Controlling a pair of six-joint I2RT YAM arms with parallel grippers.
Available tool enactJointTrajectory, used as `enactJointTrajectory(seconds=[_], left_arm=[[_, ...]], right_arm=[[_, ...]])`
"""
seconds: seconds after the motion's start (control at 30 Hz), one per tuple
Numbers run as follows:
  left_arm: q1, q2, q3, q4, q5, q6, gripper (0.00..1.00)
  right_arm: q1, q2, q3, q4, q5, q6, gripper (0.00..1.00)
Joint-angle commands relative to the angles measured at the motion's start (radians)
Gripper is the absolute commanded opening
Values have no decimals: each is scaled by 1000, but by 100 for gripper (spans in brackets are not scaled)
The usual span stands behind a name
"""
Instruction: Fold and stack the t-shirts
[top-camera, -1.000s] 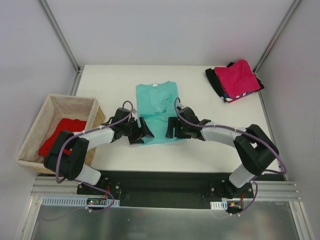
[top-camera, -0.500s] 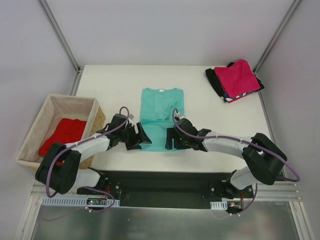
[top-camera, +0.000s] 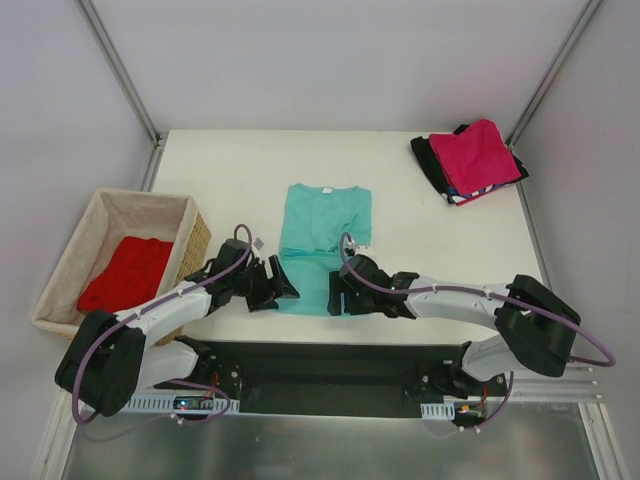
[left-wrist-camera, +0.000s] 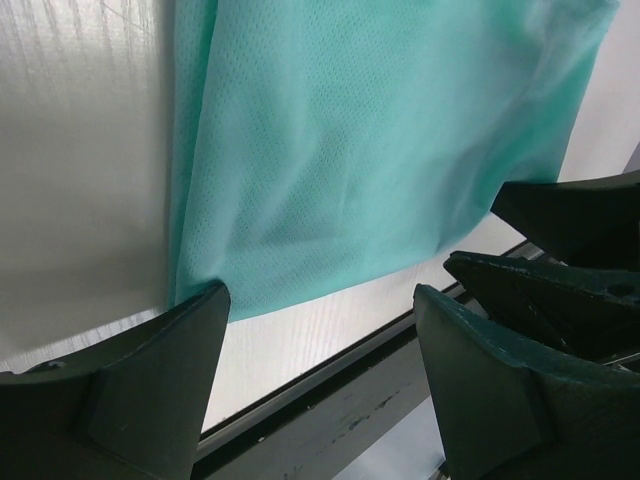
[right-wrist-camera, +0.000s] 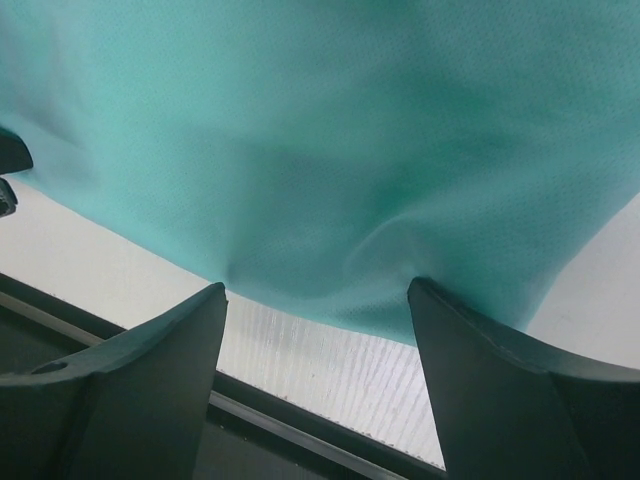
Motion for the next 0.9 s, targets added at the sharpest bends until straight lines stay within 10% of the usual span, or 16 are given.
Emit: enactJointTrajectory(seconds=[0.0, 0.47, 0.87], left_arm=[[-16, -26, -3, -84, -55, -2, 76], [-27, -80, 371, -285, -32, 89, 82], [-27, 160, 526, -283, -72, 161, 82]], right_arm=[[27, -32, -14, -151, 54, 42, 78], [28, -193, 331, -520, 251, -90, 82], [-96, -48, 319, -355, 153, -142, 82]])
